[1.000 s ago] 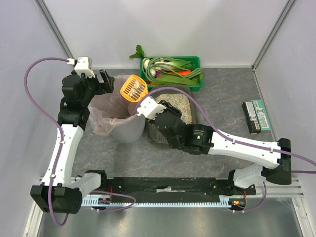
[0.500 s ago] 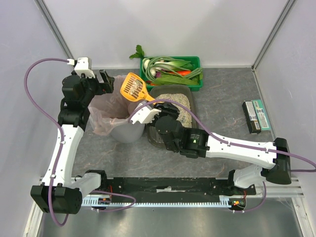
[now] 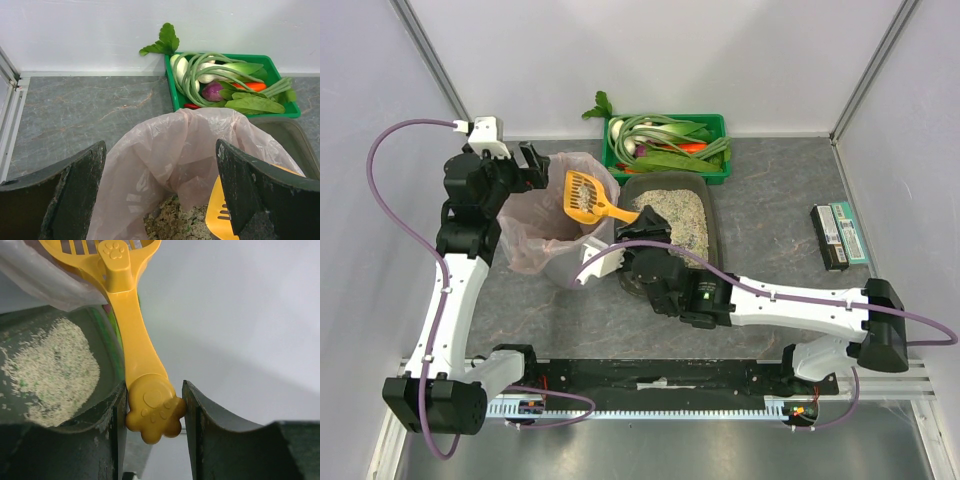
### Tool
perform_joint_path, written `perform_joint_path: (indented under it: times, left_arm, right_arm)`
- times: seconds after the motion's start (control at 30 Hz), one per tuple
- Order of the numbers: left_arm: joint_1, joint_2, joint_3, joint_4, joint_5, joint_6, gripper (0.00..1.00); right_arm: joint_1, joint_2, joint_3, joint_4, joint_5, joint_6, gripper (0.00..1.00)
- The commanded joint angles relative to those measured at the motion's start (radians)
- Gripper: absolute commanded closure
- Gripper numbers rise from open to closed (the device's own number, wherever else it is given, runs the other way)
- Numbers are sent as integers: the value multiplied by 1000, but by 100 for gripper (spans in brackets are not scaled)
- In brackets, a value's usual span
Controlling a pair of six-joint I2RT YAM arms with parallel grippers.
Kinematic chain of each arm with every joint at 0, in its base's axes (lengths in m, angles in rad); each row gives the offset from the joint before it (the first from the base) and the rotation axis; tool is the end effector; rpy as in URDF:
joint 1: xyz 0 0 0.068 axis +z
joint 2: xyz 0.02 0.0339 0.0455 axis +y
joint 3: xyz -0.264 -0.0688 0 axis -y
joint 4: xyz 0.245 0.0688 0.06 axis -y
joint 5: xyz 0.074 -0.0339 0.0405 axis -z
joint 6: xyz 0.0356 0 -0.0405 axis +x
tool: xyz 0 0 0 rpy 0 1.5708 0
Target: Clean the litter box
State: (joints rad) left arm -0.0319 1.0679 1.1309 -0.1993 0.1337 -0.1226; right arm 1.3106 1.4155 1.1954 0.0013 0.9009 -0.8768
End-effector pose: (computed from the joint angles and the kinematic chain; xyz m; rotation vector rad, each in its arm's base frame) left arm 0.2415 -0.0125 0.4053 0.0222 1.7110 -0.2290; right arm 0.1106 0.3070 0.3585 -1.1454 1.2963 -0.4833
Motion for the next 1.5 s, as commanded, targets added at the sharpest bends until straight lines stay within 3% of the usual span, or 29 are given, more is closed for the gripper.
perform_joint_path:
  times: [0.0,0.37,0.63,0.77,0.97,1.2,1.47]
  left_arm:
    - [13,-20,1,52,6,-23,4]
    - [29,-22,0,57,27,-32,4]
    - [29,-23,0,60,35,-37,4]
    - [29,-22,0,60,43,-41,4]
    - [29,-22,0,64,49,-43,4]
    - [64,-3,-8,77,72,-72,4]
    - [113,0,-19,95,98,-106,4]
  right_arm:
    - [18,11,-3,126,50,-244,100]
    - [53,53,-63,396,72,-599,100]
    - [73,102,-177,770,67,-971,100]
    - [79,103,-184,812,56,-993,100]
    - [88,63,-151,793,66,-808,100]
    - [96,-85,-79,401,64,-360,100]
    - [95,-205,-59,166,217,-87,100]
